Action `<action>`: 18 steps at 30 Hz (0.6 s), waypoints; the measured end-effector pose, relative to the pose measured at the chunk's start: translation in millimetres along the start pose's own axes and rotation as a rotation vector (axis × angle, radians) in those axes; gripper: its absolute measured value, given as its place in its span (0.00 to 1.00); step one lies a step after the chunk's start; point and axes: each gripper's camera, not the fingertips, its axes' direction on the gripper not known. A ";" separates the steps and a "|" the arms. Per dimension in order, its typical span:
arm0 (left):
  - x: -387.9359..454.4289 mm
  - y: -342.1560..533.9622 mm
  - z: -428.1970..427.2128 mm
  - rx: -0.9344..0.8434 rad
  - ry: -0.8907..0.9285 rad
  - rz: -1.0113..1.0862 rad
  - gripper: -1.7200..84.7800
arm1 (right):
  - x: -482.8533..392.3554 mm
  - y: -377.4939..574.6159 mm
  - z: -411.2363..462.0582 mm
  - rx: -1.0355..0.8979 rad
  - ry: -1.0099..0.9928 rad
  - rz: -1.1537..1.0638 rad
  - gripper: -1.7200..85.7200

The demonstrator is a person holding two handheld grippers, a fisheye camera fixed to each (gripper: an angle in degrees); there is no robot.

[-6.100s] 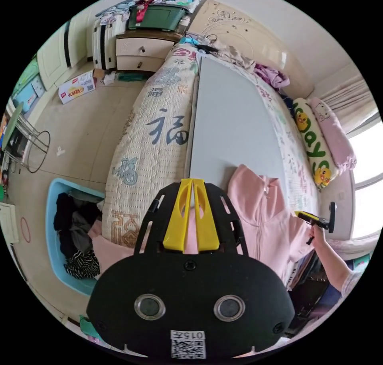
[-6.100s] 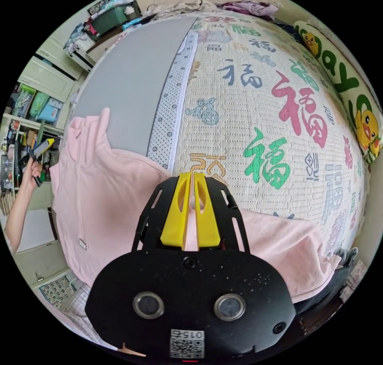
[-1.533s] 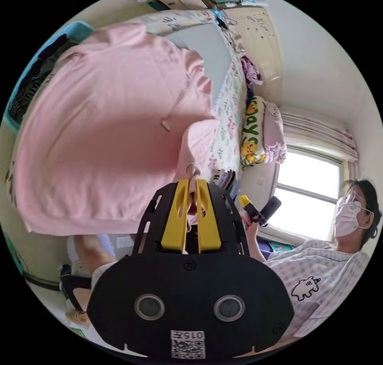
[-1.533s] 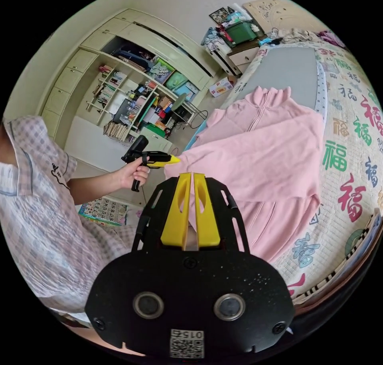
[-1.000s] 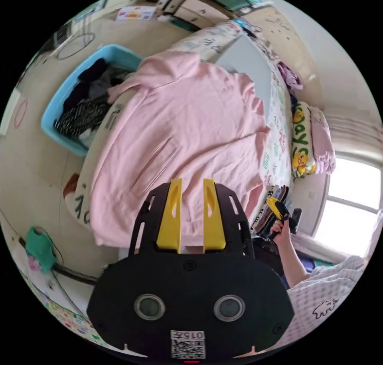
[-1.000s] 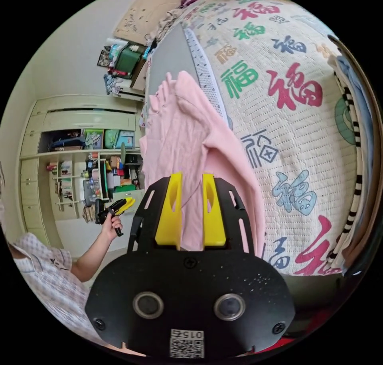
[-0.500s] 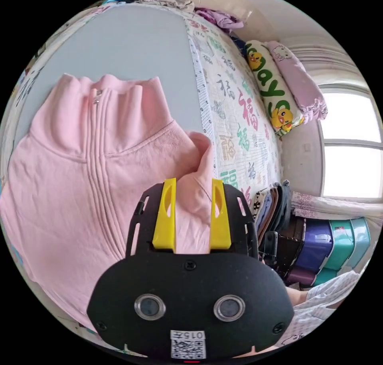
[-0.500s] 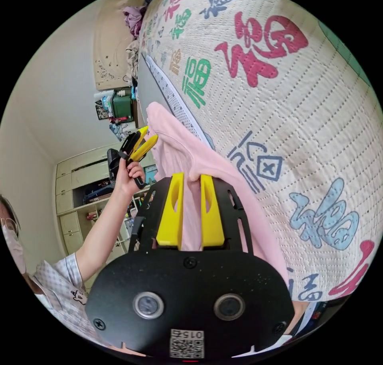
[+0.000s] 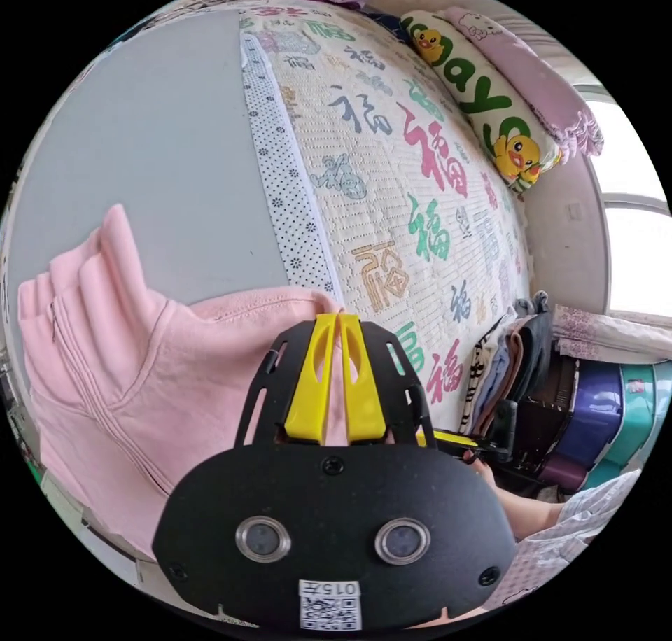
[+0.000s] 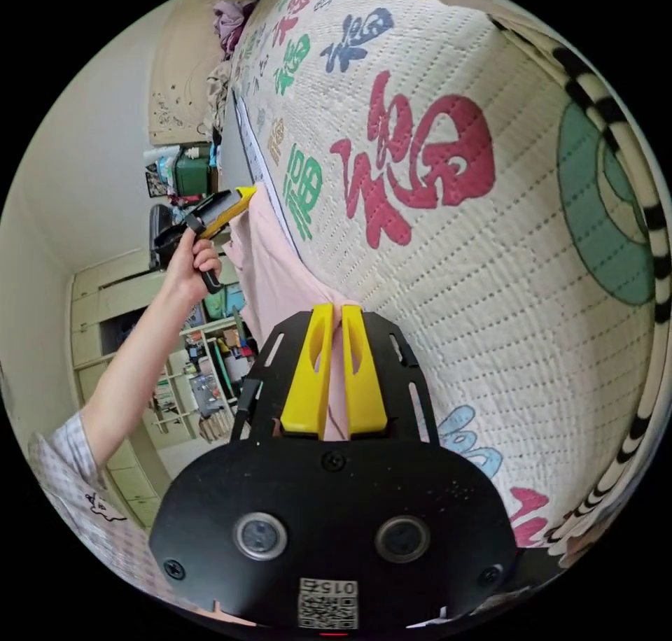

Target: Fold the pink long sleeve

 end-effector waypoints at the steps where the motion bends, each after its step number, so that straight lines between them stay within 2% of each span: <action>1: -0.7 0.6 1.6 0.011 0.007 0.004 0.02 | -4.7 -1.6 -1.5 -0.007 0.014 -0.008 0.04; 8: -20.9 56.6 -48.3 0.107 -0.029 -0.047 0.05 | -59.1 0.3 -53.6 -0.026 0.064 -0.129 0.05; 12: -54.2 148.5 -95.3 0.127 -0.098 -0.118 0.08 | -125.4 29.4 -73.7 -0.125 0.218 -0.370 0.07; 18: -134.7 313.1 -116.3 0.025 -0.113 -0.398 0.11 | -227.9 92.7 -44.7 -0.335 0.224 -0.578 0.09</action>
